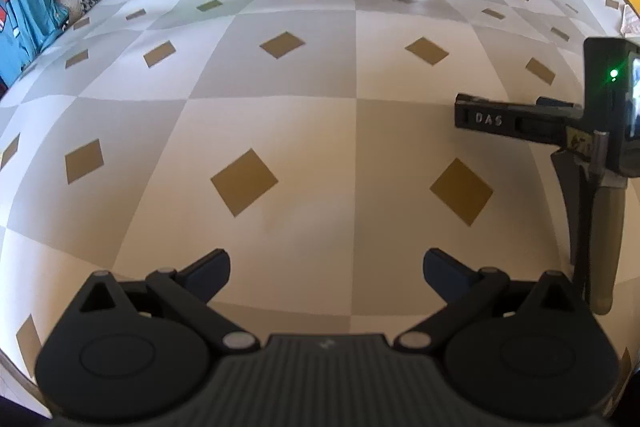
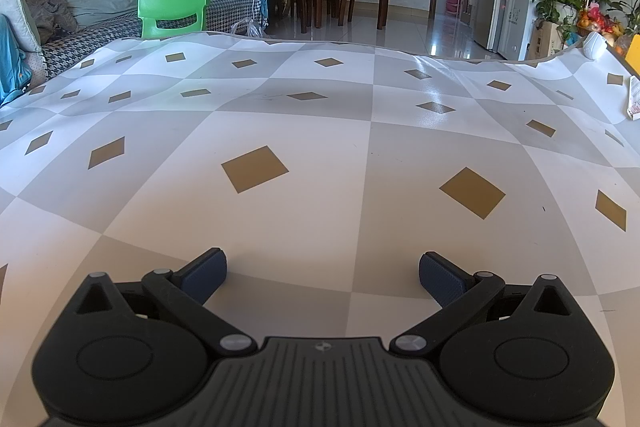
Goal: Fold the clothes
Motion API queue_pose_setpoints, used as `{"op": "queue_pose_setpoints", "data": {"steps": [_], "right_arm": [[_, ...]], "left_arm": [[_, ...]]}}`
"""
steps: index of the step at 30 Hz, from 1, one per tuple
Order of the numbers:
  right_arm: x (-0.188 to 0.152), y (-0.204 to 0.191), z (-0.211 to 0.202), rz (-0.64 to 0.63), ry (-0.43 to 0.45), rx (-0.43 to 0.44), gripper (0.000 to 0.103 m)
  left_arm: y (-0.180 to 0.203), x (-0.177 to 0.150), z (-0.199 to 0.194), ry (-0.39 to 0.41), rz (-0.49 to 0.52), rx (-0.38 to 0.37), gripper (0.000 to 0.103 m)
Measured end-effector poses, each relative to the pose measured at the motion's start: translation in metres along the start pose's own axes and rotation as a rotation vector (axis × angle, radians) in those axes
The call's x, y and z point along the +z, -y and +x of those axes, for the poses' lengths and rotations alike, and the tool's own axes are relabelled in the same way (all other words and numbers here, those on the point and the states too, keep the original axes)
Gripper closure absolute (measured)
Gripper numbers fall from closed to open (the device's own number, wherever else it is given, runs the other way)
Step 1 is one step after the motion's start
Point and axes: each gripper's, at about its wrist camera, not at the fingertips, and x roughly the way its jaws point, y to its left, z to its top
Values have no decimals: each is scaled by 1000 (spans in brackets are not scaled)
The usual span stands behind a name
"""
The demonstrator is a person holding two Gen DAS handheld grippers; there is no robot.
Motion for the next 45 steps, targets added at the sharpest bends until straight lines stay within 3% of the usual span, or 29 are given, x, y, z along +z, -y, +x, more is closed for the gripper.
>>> {"op": "queue_pose_setpoints", "data": {"steps": [18, 45], "right_arm": [[0, 0, 0, 0, 0, 0, 0], [0, 0, 0, 0, 0, 0, 0]], "left_arm": [[0, -1, -4, 31, 1, 13, 0], [5, -5, 13, -19, 10, -43, 0]]}}
